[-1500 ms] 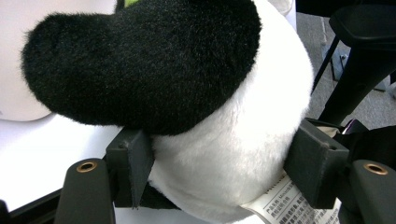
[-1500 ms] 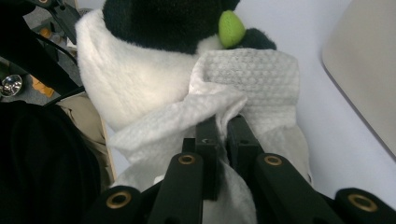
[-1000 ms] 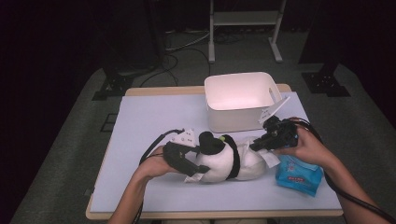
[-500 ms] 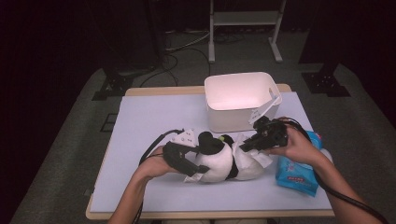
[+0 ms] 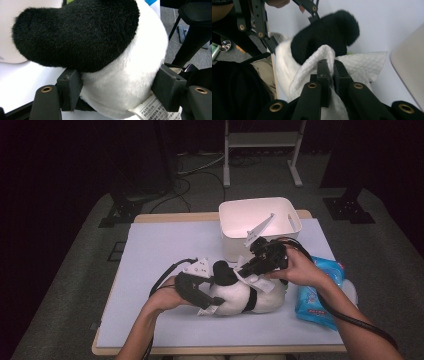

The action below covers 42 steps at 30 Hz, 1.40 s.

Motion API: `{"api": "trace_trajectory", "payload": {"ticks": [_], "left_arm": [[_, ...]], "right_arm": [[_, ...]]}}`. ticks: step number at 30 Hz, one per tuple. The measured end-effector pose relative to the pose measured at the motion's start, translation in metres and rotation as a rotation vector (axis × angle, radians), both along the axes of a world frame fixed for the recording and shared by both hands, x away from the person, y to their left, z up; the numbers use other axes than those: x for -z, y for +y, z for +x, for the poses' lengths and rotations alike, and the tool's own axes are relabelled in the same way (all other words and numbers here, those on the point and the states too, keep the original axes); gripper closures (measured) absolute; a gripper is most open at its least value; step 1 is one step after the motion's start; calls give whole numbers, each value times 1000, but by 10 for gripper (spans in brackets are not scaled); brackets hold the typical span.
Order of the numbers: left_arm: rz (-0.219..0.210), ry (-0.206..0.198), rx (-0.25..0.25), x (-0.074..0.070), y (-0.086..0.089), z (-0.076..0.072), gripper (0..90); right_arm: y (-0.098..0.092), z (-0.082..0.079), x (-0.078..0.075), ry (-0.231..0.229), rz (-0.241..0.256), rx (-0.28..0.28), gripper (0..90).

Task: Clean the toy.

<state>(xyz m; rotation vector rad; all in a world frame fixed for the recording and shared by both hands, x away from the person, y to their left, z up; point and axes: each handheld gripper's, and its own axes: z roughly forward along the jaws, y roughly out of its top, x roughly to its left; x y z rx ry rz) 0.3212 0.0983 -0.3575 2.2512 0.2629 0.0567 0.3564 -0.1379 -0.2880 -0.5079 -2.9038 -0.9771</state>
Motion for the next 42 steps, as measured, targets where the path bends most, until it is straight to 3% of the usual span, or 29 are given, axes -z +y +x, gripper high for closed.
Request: {"api": "trace_trajectory", "payload": {"ticks": [9, 13, 18, 27, 33, 42], "left_arm": [[0, -2, 0, 0, 0, -1, 304], [-5, -1, 2, 1, 0, 0, 304], [-7, 6, -2, 2, 1, 2, 304], [-12, 7, -7, 2, 2, 3, 305], [-14, 11, -6, 3, 2, 3, 305], [-10, 19, -10, 4, 3, 4, 300]], "right_arm": [[26, 1, -9, -14, 11, -45, 846], [23, 1, -7, -6, -7, -34, 846], [7, 0, -3, -8, -33, -11, 845], [-27, -2, 19, 22, -99, 62, 842], [-48, -4, 18, 29, -76, 101, 841], [-87, -10, 25, 46, -80, 190, 839]]}}
